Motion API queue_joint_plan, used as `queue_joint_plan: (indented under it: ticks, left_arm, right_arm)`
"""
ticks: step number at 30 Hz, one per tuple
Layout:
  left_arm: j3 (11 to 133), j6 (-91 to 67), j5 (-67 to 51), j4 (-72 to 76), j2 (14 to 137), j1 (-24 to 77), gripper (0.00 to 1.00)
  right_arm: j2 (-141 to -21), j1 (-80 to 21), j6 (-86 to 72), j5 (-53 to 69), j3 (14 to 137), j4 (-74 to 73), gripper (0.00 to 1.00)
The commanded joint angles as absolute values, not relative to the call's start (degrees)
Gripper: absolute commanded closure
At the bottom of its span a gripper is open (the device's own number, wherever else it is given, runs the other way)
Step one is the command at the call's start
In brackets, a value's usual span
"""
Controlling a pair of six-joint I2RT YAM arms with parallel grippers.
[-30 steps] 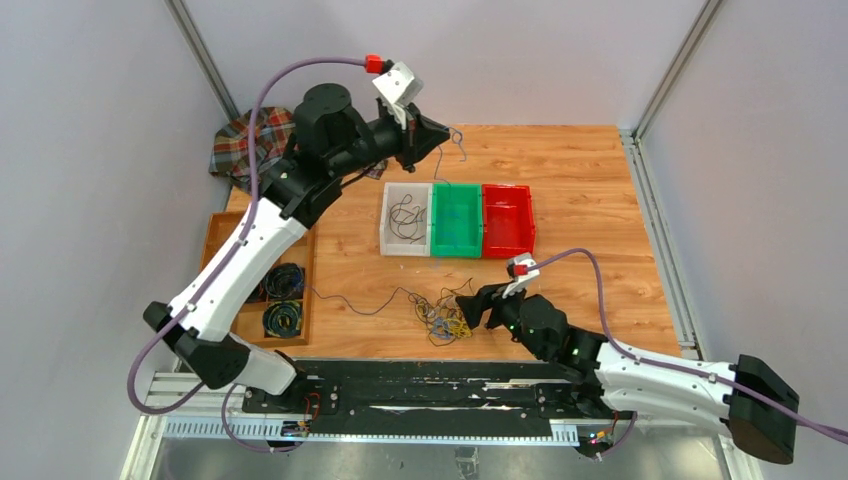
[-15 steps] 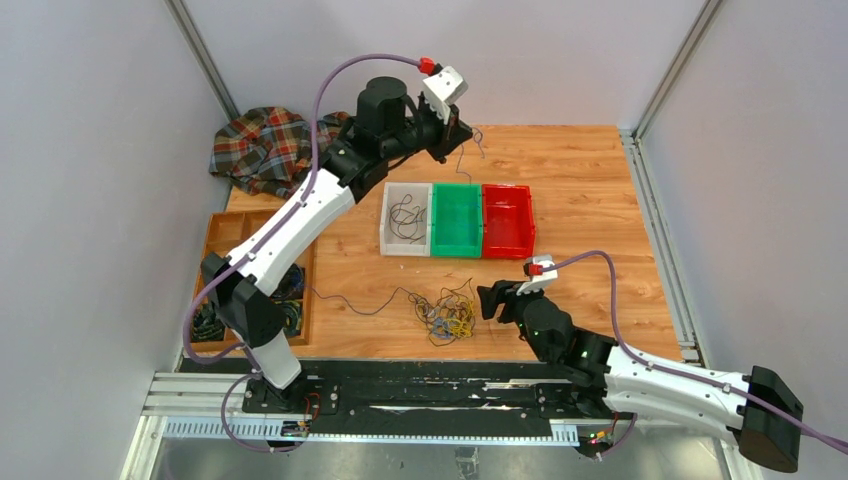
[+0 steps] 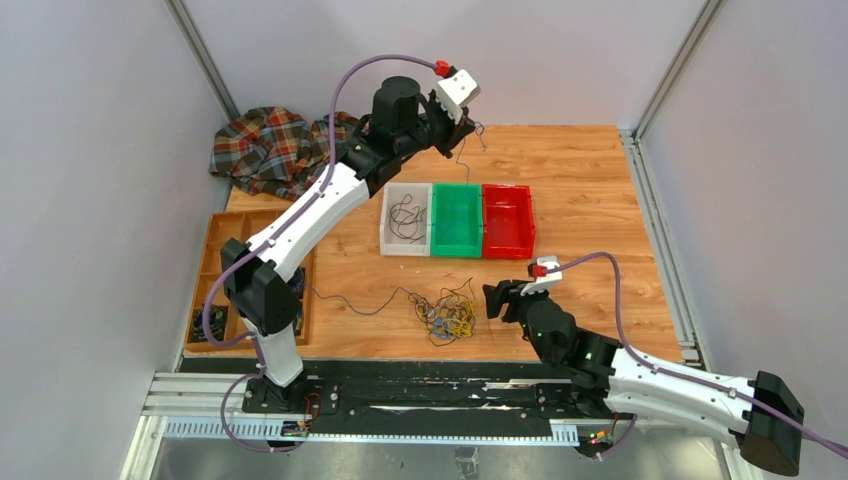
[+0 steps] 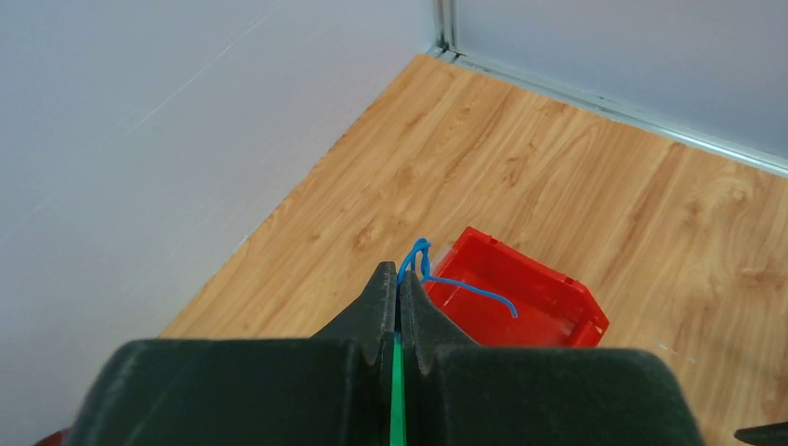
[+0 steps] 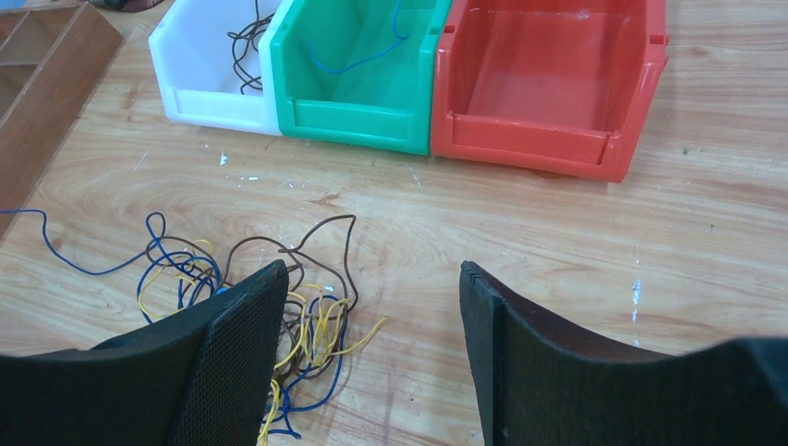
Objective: Untangle the cables
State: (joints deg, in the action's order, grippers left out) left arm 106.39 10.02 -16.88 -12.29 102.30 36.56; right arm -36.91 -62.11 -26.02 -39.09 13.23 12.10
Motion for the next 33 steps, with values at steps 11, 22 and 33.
queue_joint_plan:
  ticks: [11,22,33]
  left_arm:
    - [100.9,17.0,-11.7,-12.2,103.6,36.8,1.00]
    - [93.4,28.1,-6.8,-16.3,107.2,38.8,1.00]
    - [92.9,23.0,-4.4,-11.7,117.0,39.1,1.00]
  right_arm:
    - [-37.3,-60.9,-23.6,-41.4,15.0,11.5,0.33]
    - [-38.2,-58.5,-23.1,-40.5,18.4,9.7,0.35]
    - [-40.8,-50.7,-29.2,-36.6,22.5,2.5,0.38]
